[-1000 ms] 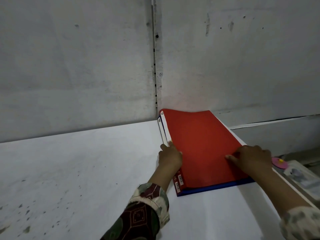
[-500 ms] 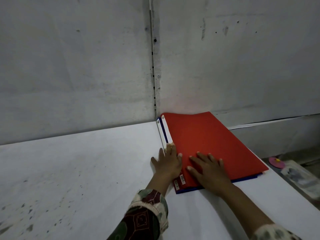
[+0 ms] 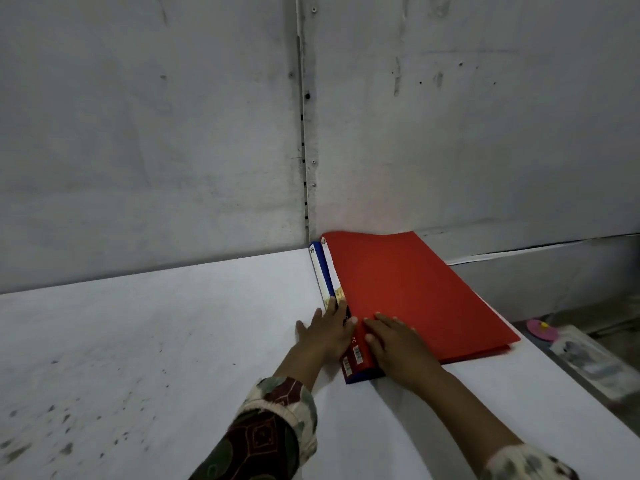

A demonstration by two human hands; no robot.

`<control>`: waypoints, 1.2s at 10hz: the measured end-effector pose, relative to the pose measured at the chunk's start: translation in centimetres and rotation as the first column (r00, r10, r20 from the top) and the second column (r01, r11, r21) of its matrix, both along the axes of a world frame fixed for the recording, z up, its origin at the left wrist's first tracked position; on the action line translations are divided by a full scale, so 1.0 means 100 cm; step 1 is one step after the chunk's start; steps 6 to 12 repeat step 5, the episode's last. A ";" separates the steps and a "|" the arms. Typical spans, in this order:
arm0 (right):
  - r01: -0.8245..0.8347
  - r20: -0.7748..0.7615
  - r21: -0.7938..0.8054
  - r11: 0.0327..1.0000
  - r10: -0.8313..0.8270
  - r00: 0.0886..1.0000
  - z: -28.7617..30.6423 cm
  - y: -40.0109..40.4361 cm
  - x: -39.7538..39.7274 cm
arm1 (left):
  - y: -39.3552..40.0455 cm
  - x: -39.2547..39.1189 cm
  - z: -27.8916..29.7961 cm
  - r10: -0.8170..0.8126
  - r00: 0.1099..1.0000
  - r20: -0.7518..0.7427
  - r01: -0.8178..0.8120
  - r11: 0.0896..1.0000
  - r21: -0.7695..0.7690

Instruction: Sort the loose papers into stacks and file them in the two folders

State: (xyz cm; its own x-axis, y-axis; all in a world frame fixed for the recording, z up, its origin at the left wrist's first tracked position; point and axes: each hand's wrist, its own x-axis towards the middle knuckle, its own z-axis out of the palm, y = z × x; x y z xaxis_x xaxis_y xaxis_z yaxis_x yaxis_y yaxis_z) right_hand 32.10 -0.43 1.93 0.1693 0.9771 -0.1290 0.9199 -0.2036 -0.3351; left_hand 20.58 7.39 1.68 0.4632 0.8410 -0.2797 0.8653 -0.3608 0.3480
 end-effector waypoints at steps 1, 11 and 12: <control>0.000 -0.031 0.024 1.000 0.001 1.000 0.007 -0.004 -0.002 | -0.008 -0.016 0.003 -0.035 0.999 0.009 0.035 0.999 -0.014; -0.004 -0.012 0.090 0.996 0.005 1.000 0.032 -0.032 -0.042 | -0.045 -0.082 0.036 0.007 0.996 0.089 -0.015 0.995 0.094; -0.004 -0.012 0.090 0.996 0.005 1.000 0.032 -0.032 -0.042 | -0.045 -0.082 0.036 0.007 0.996 0.089 -0.015 0.995 0.094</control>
